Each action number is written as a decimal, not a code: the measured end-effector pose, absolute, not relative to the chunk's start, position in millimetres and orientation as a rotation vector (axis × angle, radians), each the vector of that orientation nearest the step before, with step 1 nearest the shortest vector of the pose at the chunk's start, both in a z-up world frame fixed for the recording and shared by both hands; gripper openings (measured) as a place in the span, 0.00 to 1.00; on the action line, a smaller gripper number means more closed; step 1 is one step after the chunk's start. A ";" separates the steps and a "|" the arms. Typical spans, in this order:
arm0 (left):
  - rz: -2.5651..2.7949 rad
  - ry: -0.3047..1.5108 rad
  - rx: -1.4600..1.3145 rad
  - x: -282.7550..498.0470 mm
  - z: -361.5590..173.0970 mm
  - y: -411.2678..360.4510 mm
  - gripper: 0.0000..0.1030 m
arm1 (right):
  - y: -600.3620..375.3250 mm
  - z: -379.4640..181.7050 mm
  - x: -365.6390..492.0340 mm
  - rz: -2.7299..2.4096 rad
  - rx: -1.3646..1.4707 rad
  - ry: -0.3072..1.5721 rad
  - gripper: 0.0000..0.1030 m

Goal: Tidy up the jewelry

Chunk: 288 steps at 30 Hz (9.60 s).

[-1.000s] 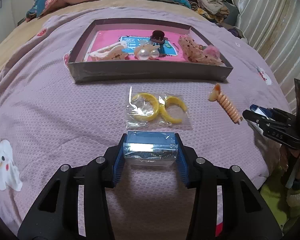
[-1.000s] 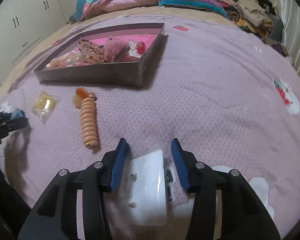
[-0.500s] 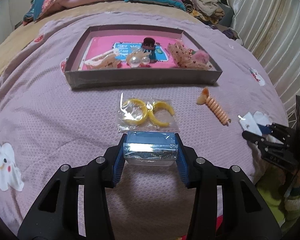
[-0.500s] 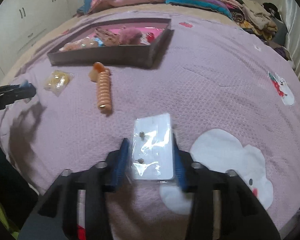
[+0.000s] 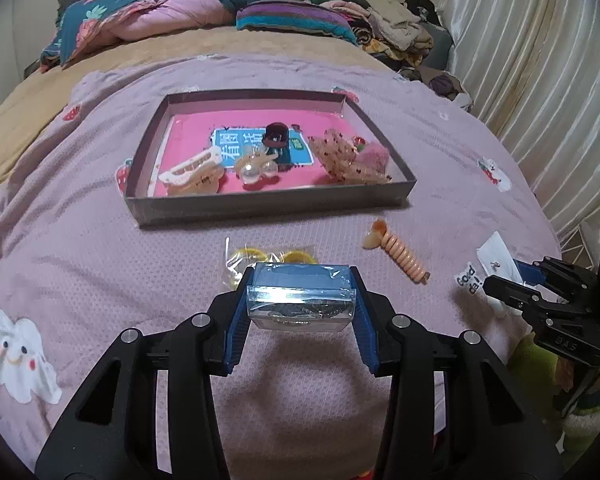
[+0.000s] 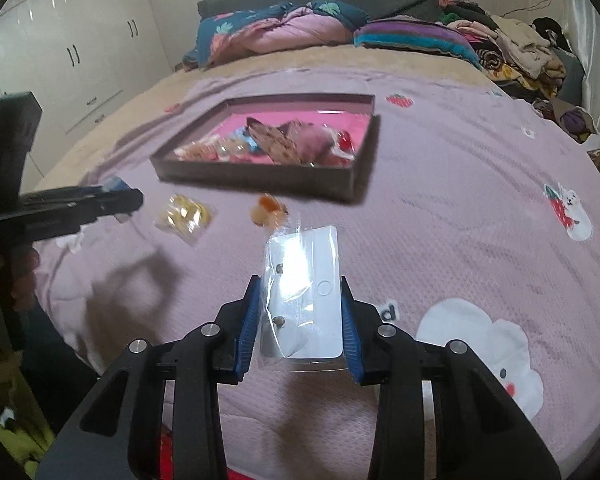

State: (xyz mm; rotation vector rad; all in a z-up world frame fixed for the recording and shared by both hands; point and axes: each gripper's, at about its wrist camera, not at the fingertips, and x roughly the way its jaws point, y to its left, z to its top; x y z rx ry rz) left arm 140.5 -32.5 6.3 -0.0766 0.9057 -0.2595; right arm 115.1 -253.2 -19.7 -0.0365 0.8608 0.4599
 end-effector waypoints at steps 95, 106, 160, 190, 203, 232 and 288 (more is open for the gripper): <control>-0.102 0.877 -0.116 278.5 25.1 34.5 0.49 | -156.8 15.9 248.2 0.465 -0.023 0.768 0.69; -0.100 0.799 -0.118 243.1 65.5 30.3 0.72 | -176.7 48.8 212.9 0.455 -0.013 0.687 0.82; -0.210 0.962 -0.059 185.8 -17.7 -29.0 0.64 | -234.6 -7.4 182.7 0.471 0.002 0.804 0.16; -0.126 0.919 -0.054 264.2 -4.0 -15.2 0.68 | -212.0 -17.2 259.1 0.410 0.065 0.827 0.45; -0.142 0.824 -0.075 213.8 43.4 -15.6 0.80 | -228.7 24.3 200.8 0.411 0.067 0.730 0.71; -0.140 0.817 -0.108 120.4 26.6 -12.0 0.91 | -225.8 15.2 116.4 0.343 0.008 0.698 0.94; -0.114 0.815 -0.117 115.3 29.4 -6.6 0.91 | -222.7 16.5 115.7 0.343 0.003 0.702 0.94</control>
